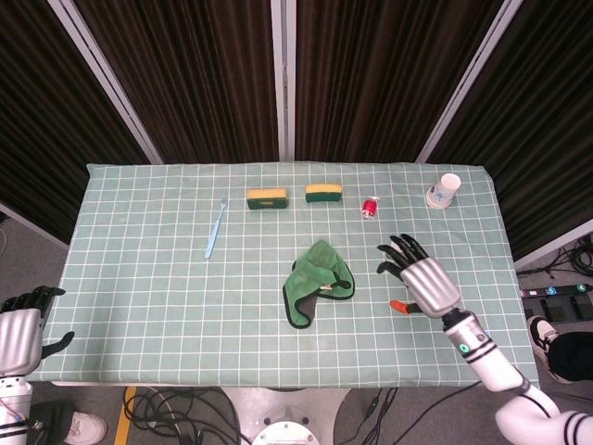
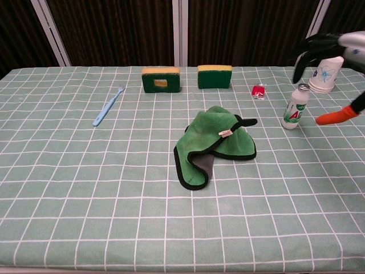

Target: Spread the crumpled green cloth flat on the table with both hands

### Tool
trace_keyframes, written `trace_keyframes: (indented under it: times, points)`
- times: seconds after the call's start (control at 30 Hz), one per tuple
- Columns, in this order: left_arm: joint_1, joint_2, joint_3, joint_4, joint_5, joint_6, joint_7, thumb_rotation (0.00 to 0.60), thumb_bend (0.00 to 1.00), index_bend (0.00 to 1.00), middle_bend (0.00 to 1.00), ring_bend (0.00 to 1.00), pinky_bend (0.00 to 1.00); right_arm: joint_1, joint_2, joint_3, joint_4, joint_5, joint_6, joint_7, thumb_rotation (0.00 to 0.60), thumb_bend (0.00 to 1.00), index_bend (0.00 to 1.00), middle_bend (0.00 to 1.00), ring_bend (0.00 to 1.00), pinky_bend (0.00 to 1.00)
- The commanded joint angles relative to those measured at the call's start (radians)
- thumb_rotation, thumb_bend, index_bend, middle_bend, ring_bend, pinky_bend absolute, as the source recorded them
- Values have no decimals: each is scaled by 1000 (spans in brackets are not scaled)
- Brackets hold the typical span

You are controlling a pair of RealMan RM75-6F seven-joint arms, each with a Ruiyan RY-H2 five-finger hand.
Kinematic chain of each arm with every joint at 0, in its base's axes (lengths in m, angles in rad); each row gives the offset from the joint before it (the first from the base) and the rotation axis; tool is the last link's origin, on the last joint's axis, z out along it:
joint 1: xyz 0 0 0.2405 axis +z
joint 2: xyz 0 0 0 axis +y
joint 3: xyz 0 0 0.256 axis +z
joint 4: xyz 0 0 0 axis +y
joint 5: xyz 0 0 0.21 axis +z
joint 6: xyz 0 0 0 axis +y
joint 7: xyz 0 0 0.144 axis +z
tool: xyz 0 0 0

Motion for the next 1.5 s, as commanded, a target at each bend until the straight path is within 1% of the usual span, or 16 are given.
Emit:
trace_keyframes:
  times: [0.03,0.2,0.4,0.5,0.7,0.8,0.9,1.0,1.1,1.17,1.23,1.3,1.37,1.43,1.5]
  points:
    - [2,3,-1,-2,-7,-3,-2,600,151,382,407,360,328,92,-132,31,145,26,-101,-42,599,21,370,137,0,0]
    - [0,7,-7,-2,-18,-13,0,600,150,382,407,361,329,165,-243,37,287,39,-152,-4,599,26,363,137,0,0]
    - [-5,8,-13,2,-24,-21,-3,600,148,382,407,360,328,241,-348,39,423,18,-158,23,599,23,345,134,0,0]
    - [-5,8,-15,5,-30,-27,-8,600,147,382,407,361,328,270,-390,40,474,11,-150,46,598,28,339,133,0,0]
    - [-8,9,-20,12,-44,-39,-18,600,147,382,407,361,329,318,-434,18,520,-9,-153,82,600,70,338,133,0,0]
    - [-8,9,-22,15,-47,-42,-25,600,147,382,407,360,328,333,-443,3,528,-19,-152,93,599,127,338,132,0,0]
    - [-7,9,-22,19,-50,-44,-32,600,147,382,407,361,328,342,-450,-6,533,-21,-148,102,600,206,355,133,0,0]
    - [-6,8,-22,23,-48,-44,-38,600,147,382,407,360,329,348,-457,-13,533,-20,-144,116,600,293,426,151,0,0]
    - [-8,7,-21,28,-44,-48,-47,600,147,382,407,361,329,355,-461,-21,531,-17,-148,113,600,386,581,194,1,0]
    - [-12,6,-23,35,-42,-56,-60,600,146,382,407,361,328,357,-462,-22,523,-12,-148,109,600,446,706,244,16,0]
    - [-22,4,-28,43,-37,-71,-82,600,145,383,407,360,328,359,-461,-16,514,-2,-145,107,600,484,786,282,37,0]
    - [-41,3,-39,53,-34,-97,-120,600,144,387,407,360,328,364,-459,4,497,16,-140,104,600,513,839,309,52,0]
    - [-63,2,-52,64,-32,-125,-154,600,144,392,407,360,329,370,-455,31,476,40,-136,93,600,528,867,326,64,0]
    - [-95,-4,-67,79,-30,-170,-199,600,145,398,407,360,329,379,-452,74,449,80,-133,59,600,529,877,333,74,0]
    - [-136,-13,-90,87,-43,-236,-280,600,144,401,407,361,328,393,-447,121,409,128,-143,10,600,527,879,336,79,0]
